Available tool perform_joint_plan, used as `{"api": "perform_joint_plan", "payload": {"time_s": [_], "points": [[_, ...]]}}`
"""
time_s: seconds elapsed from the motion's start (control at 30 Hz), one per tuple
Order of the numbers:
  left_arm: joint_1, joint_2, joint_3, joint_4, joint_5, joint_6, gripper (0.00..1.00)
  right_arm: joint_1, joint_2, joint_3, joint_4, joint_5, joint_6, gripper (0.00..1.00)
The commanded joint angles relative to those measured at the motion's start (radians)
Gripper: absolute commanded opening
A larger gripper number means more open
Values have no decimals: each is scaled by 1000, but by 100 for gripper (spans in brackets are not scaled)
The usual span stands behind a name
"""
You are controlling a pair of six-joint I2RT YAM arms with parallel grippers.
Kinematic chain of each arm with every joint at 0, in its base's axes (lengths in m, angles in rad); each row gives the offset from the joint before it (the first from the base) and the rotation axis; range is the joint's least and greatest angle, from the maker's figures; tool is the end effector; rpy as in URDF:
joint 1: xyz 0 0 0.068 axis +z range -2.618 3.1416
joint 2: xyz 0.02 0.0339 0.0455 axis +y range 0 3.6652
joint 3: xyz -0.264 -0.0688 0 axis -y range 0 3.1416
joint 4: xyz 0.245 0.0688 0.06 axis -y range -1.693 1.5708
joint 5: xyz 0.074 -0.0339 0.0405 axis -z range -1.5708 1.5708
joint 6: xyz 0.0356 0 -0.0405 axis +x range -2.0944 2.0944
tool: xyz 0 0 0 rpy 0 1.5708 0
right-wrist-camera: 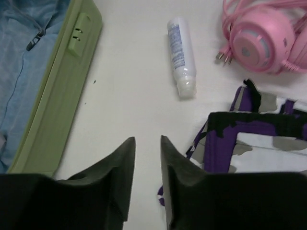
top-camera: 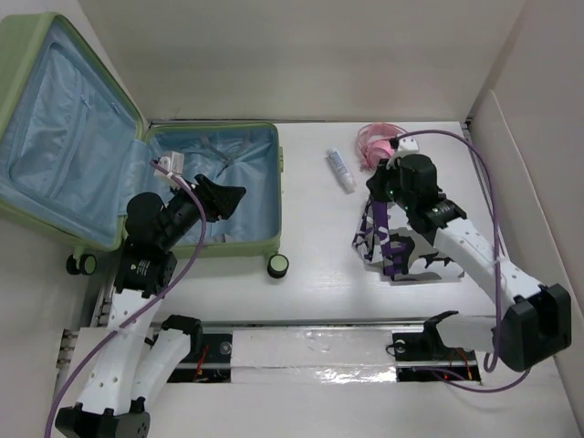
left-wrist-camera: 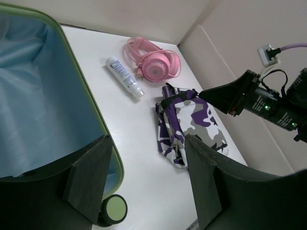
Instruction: Pack the luggage
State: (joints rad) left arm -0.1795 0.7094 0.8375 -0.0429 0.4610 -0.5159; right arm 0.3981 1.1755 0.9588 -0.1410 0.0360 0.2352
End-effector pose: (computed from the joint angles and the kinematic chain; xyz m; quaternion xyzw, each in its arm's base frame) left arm 0.1551 -0.0442 0.3853 0.0557 0.6773 -0.3896 0.6215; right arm 0.2523 0.1047 0.3247 -0.0566 0.8196 0.1634 0.5462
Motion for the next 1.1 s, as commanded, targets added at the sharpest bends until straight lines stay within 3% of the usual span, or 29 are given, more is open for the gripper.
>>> {"api": "perform_joint_plan", "payload": {"time_s": [0.0, 0.1, 0.13, 0.17, 0.2, 0.27, 0.3, 0.37, 0.4, 0.43, 0.53, 0.97, 1.03, 1.07], "points": [[-2, -11, 32, -18, -56, 59, 56, -21, 90, 72, 47, -28, -4, 3], [-21, -10, 34, -15, -62, 82, 35, -48, 157, 126, 37, -60, -14, 0], [-21, -13, 17, -12, -68, 88, 16, -62, 202, 138, 40, -64, -16, 0], [-21, -22, 11, -9, -79, 96, 6, -71, 225, 162, 38, -64, -19, 0], [-34, -25, 2, -9, -99, 106, 0, -71, 248, 175, 41, -64, -28, 12], [-34, -34, -26, -2, -131, 111, 0, -84, 321, 220, 44, -68, -34, 32], [-34, -34, -34, 3, -139, 111, 0, -94, 347, 236, 49, -71, -46, 52], [-34, -25, -43, 3, -162, 120, 4, -94, 433, 280, 38, -71, -59, 65], [-34, -22, -41, -3, -168, 128, 14, -94, 464, 332, 32, -67, -65, 67], [-34, -21, -43, 1, -177, 137, 31, -94, 498, 359, 24, -58, -66, 67], [-34, -22, -35, -5, -197, 148, 45, -104, 630, 481, -43, -97, -71, 67], [-34, -54, -35, -6, -188, 159, 47, -91, 1009, 759, -141, -117, -46, 67], [-34, -59, -40, -6, -186, 159, 47, -91, 1029, 759, -125, -110, -40, 56], [-34, -60, -40, -5, -186, 159, 47, -81, 1032, 755, -108, -108, -40, 45]]}}
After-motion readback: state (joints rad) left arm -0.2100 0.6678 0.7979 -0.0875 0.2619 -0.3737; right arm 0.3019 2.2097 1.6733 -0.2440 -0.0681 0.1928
